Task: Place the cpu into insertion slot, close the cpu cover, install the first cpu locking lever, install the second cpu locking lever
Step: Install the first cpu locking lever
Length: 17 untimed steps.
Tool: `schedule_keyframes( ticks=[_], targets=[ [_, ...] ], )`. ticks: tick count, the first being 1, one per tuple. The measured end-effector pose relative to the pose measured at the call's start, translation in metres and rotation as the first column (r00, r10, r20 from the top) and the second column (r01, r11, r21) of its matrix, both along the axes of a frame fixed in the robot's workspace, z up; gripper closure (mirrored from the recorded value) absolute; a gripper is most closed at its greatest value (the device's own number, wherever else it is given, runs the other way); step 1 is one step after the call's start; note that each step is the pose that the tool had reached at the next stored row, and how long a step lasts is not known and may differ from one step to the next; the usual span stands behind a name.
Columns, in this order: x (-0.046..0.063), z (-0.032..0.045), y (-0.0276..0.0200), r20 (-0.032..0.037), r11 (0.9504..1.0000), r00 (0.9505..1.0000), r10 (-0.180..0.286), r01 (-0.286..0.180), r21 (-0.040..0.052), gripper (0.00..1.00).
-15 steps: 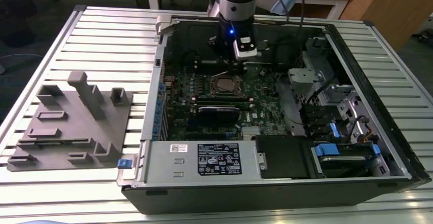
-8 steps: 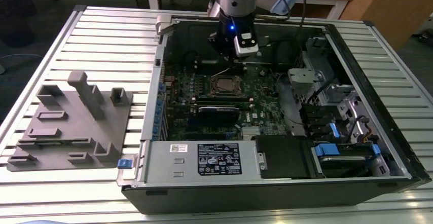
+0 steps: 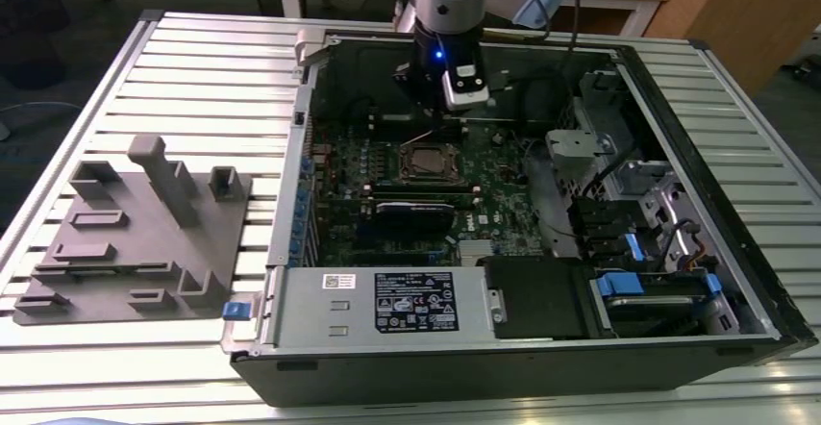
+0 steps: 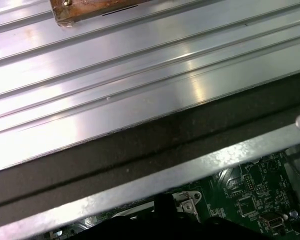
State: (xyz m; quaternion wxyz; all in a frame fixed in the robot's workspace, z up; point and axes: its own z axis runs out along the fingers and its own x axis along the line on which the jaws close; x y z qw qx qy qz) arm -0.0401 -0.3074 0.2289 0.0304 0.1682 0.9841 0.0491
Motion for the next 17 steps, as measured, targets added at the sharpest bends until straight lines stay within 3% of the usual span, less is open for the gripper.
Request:
schedule_keyframes(
  ticks=[17],
  targets=[
    [-0.0023,0.0,-0.0035,0.0027,1.0,1.0,0.001,-0.001,0.0012,0.89]
  ],
)
